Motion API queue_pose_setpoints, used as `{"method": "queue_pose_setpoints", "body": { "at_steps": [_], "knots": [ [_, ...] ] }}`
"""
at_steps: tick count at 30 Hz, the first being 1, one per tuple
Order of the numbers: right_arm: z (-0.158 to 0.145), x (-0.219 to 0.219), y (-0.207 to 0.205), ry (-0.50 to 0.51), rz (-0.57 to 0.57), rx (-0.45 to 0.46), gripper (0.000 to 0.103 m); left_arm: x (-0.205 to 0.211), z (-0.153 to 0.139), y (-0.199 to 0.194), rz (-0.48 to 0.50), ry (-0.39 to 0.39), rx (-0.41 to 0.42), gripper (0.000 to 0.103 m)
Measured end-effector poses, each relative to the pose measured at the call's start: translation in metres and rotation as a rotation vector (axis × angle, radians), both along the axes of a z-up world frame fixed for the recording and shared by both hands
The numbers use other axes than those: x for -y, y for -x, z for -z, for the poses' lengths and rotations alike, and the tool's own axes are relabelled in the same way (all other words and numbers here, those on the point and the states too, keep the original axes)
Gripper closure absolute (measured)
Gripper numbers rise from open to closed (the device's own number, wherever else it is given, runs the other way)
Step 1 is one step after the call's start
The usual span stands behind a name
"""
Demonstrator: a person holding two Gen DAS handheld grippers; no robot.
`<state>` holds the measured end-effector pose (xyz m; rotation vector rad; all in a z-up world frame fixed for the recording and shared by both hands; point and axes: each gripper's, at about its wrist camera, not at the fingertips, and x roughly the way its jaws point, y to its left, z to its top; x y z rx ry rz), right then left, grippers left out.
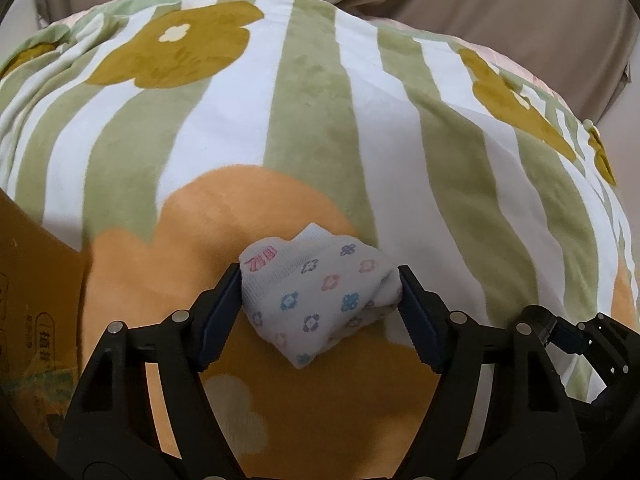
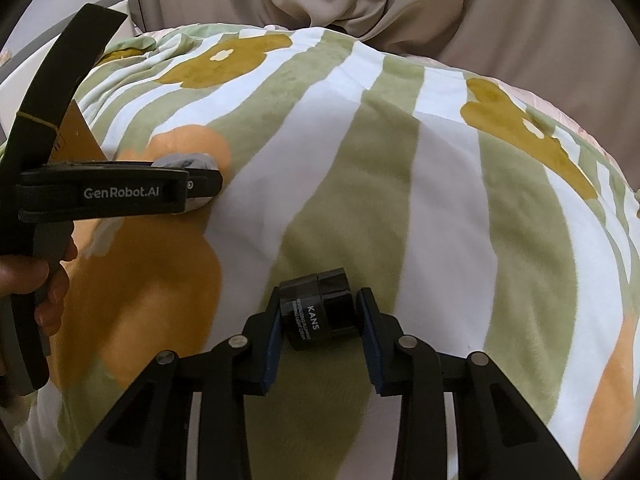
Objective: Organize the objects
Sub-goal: 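Grasp the white patterned cloth with the left tool while the right tool grasps the black KANS jar, then carry the patterned cloth with the left tool while the right tool carries the KANS jar over the box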
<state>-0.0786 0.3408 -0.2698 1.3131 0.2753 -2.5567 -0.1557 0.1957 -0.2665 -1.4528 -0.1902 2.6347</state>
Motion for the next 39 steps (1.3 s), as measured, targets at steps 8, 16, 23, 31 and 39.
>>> {"method": "queue_pose_setpoints", "body": {
  "at_steps": [8,16,23,31,39],
  "knots": [
    [-0.011,0.002,-0.003,0.006,-0.007,-0.011,0.071,0.003,-0.010,-0.009,-0.009,-0.018,-0.006,0.031],
    [-0.029,0.005,-0.009,0.014,-0.011,-0.031,0.071,0.009,-0.037,-0.019,-0.007,-0.031,-0.040,0.032],
    [-0.049,0.010,-0.014,0.035,0.004,-0.049,0.071,0.022,-0.065,-0.028,-0.029,-0.058,-0.073,0.032],
    [-0.077,0.023,-0.022,0.016,0.013,-0.087,0.071,0.039,-0.091,-0.043,-0.029,-0.085,-0.108,0.032],
    [-0.099,0.043,-0.023,0.027,0.044,-0.093,0.071,0.065,-0.117,-0.059,-0.017,-0.090,-0.140,0.032]
  ]
}}
